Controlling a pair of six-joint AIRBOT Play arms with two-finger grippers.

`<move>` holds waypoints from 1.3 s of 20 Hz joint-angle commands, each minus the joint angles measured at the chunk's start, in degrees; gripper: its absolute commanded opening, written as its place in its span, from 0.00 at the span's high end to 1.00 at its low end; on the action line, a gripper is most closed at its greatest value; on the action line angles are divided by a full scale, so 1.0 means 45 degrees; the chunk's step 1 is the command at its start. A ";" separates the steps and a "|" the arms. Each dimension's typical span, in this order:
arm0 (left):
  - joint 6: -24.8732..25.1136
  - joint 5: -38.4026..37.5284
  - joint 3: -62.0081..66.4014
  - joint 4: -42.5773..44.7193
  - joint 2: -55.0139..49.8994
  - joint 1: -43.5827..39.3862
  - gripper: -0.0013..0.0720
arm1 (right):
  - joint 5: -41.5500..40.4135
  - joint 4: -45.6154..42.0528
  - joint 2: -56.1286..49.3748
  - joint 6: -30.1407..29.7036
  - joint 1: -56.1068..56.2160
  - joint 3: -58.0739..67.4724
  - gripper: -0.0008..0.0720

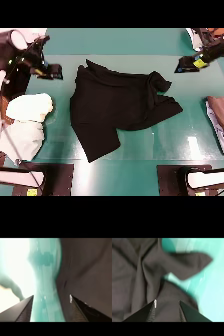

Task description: Fold the shirts.

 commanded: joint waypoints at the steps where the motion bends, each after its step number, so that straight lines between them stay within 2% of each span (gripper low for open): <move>1: 0.0321 0.0777 -0.4201 -0.0029 0.2715 0.0087 0.23 | 0.0267 0.0029 0.1919 -0.0112 -0.0588 -0.2701 0.54; 3: 0.0262 0.1341 -0.6470 -0.0049 0.4231 0.0087 0.23 | 0.0131 0.0136 0.2929 -0.0112 -0.0928 -0.4284 0.54; 5: 0.0068 0.1909 -0.8296 -0.0505 0.5299 0.0087 0.23 | -0.0180 0.1229 0.3813 -0.0121 -0.1384 -0.5508 0.54; 8: 0.0078 0.2608 -1.0219 -0.1817 0.5610 0.0083 0.23 | -0.1030 0.3084 0.4828 -0.0311 -0.2030 -0.6858 0.54; 11: 0.0306 0.4163 -1.1676 -0.3706 0.5610 0.0083 0.23 | -0.1345 0.3604 0.5421 -0.0311 -0.2215 -0.7631 0.54; 14: 0.0622 0.5561 -1.2619 -0.5076 0.5610 0.0083 0.23 | -0.1413 0.3687 0.5809 -0.0306 -0.2205 -0.7970 0.54; 21: 0.0729 0.6873 -1.3284 -0.6033 0.5372 0.0083 0.23 | -0.1637 0.3682 0.6581 -0.0301 -0.2205 -0.7961 0.54; 23: 0.1554 0.7004 -1.3284 -0.7174 0.4930 0.0078 0.23 | -0.1715 0.3672 0.6766 -0.0296 -0.2205 -0.7961 0.54; 24: 0.2098 0.6897 -1.3284 -0.7742 0.4668 0.0019 0.26 | -0.1705 0.3653 0.6800 -0.0301 -0.2210 -0.7961 0.54; 26: 0.2642 0.6518 -1.3260 -0.8024 0.4556 -0.0053 0.80 | -0.1569 0.3400 0.6771 -0.0296 -0.2220 -0.7966 0.54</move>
